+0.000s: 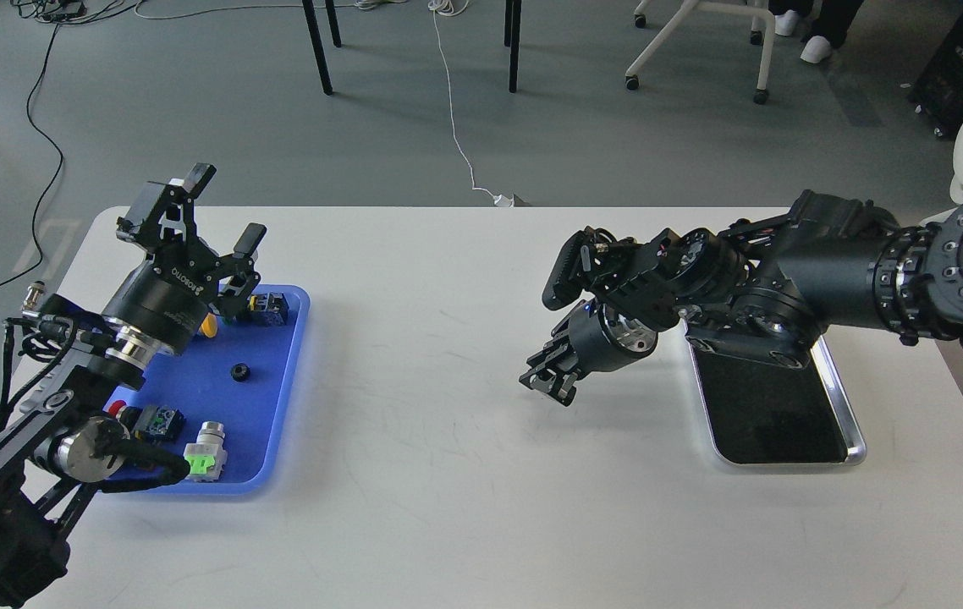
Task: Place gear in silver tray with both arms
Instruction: 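Close the right gripper on the black gear, then carry the gear over the silver tray and release it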
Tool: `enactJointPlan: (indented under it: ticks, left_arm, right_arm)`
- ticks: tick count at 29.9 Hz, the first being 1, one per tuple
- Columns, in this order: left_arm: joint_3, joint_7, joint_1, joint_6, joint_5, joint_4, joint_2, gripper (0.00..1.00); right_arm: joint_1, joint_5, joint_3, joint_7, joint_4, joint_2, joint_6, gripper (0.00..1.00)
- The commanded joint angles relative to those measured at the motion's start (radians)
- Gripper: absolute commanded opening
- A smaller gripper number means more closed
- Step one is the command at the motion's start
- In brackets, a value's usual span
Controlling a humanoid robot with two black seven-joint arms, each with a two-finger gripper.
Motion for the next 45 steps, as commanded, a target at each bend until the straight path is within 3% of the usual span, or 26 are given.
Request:
enactJointPlan:
  ticks: [1,7,11,28,31,39,45]
  left_arm:
    - [0.000,0.000,-0.004,0.000,0.000,0.000,-0.001,0.98]
    - [0.002,0.000,-0.004,0.000,0.000,0.000,-0.012,0.98]
    - [0.003,0.002,-0.004,0.000,0.002,0.000,-0.025,0.98]
    - [0.003,0.006,-0.007,0.000,0.002,-0.001,-0.032,0.98]
    - [0.003,0.006,-0.007,0.000,0.002,-0.006,-0.031,0.98]
    - [0.005,0.006,-0.005,0.000,0.002,-0.009,-0.028,0.98]
    - [0.006,0.006,-0.005,0.000,0.002,-0.009,-0.023,0.98]
  right_arm:
    - [0.033,-0.017,-0.002,0.000,0.012,-0.125,0.000,0.18]
    - [0.013,-0.116,-0.005,0.000,-0.002,-0.326,0.001,0.18]
    - [-0.048,-0.124,-0.014,0.000,-0.021,-0.398,0.000,0.19]
    - [-0.203,-0.123,-0.011,0.000,-0.146,-0.375,-0.006,0.22]
    - [-0.205,-0.123,-0.011,0.000,-0.146,-0.374,-0.006,0.30]
    - [-0.215,-0.117,0.021,0.000,-0.140,-0.387,-0.012,0.95]
    - [-0.221,-0.068,0.254,0.000,-0.088,-0.449,-0.009,0.97]
